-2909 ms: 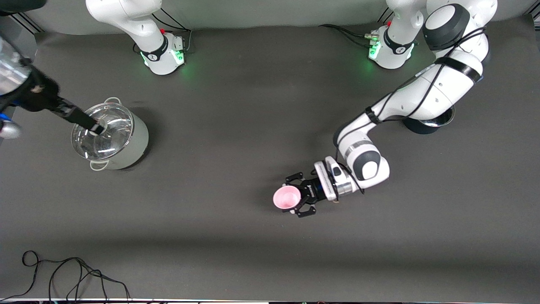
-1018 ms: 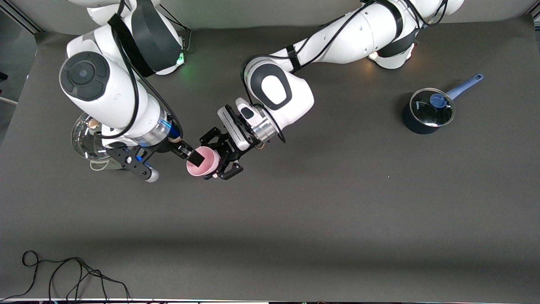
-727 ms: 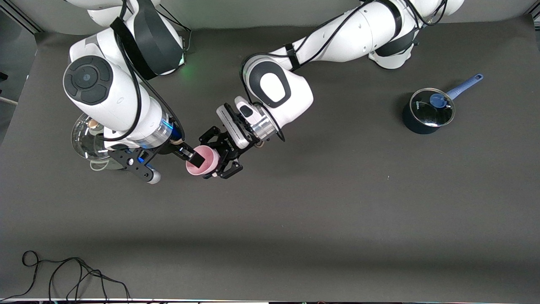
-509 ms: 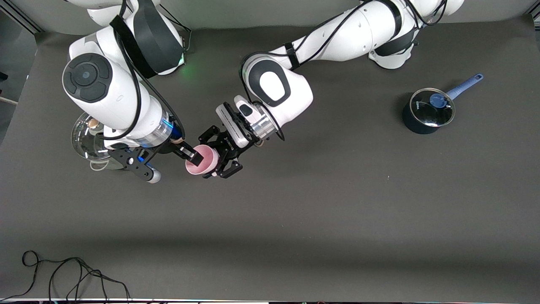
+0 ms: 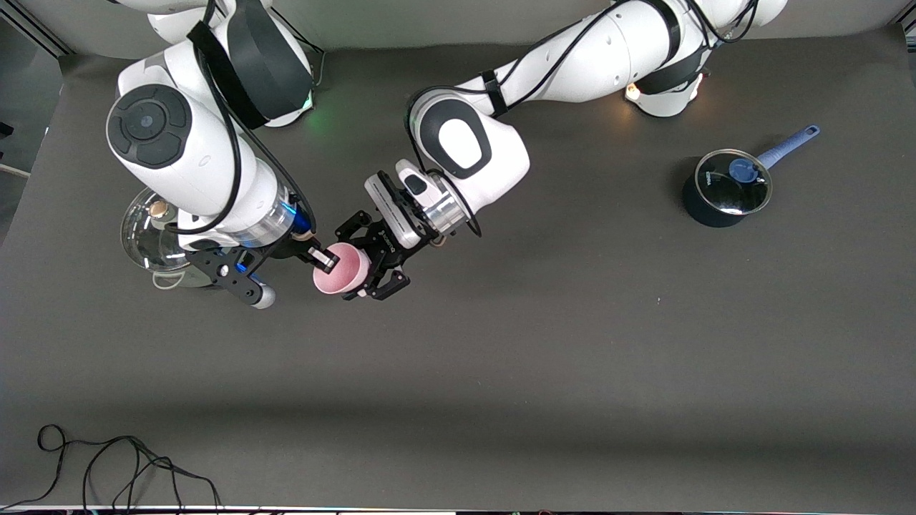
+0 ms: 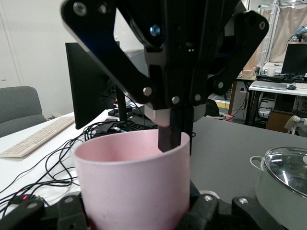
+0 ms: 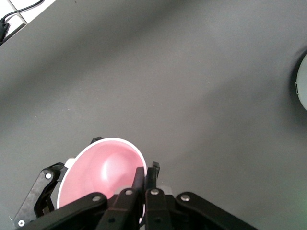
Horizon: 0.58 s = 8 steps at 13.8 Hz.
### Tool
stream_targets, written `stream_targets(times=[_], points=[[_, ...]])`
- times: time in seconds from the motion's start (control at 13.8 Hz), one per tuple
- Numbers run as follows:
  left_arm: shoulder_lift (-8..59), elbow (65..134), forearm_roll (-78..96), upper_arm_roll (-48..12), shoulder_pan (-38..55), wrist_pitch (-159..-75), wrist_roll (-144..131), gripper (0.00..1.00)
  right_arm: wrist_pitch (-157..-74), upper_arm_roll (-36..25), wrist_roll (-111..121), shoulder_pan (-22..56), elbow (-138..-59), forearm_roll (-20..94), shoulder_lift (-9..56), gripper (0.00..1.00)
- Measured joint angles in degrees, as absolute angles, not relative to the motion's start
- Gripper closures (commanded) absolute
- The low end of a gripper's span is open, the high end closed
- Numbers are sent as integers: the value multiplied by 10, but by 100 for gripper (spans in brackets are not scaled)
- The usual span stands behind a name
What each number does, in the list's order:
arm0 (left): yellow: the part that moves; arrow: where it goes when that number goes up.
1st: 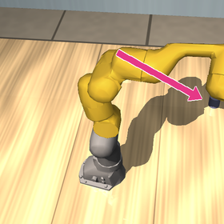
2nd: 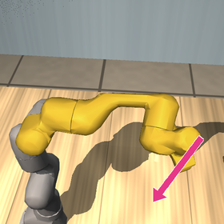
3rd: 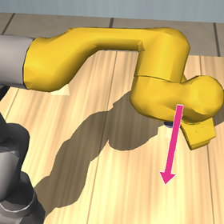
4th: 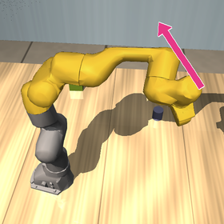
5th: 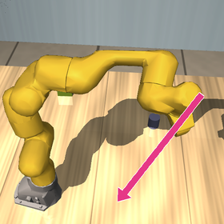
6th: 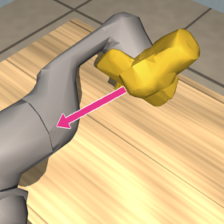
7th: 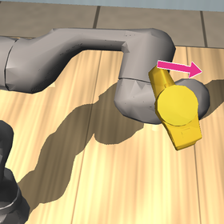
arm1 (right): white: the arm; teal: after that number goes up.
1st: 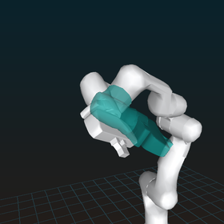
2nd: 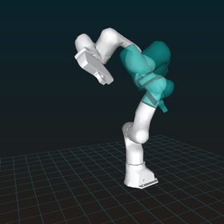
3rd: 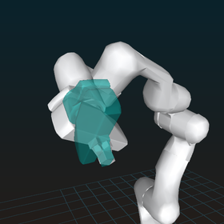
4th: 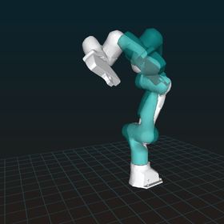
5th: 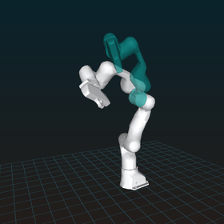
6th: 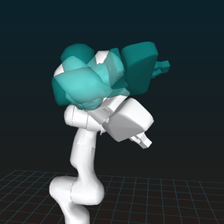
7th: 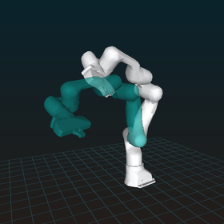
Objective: Transfer pink cup from left to right arm
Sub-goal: 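Close the right gripper on the cup rim and open the left gripper, then carry the cup away with the right gripper while the left gripper withdraws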
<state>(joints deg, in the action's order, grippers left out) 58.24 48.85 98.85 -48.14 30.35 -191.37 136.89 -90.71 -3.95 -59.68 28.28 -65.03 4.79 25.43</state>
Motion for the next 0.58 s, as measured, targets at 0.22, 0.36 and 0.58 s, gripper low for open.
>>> stream_targets(times=[0.22,0.36,0.58], points=[[580,489,988,-480,304,-1916,1369,100,-908,-39,-597,283,-647,48,255,100],[577,489,986,-477,303,-1918,1369,10,-910,-39,-598,283,-643,49,255,100],[569,490,969,-458,302,-1917,1367,0,-926,-36,-600,283,-636,51,259,100]])
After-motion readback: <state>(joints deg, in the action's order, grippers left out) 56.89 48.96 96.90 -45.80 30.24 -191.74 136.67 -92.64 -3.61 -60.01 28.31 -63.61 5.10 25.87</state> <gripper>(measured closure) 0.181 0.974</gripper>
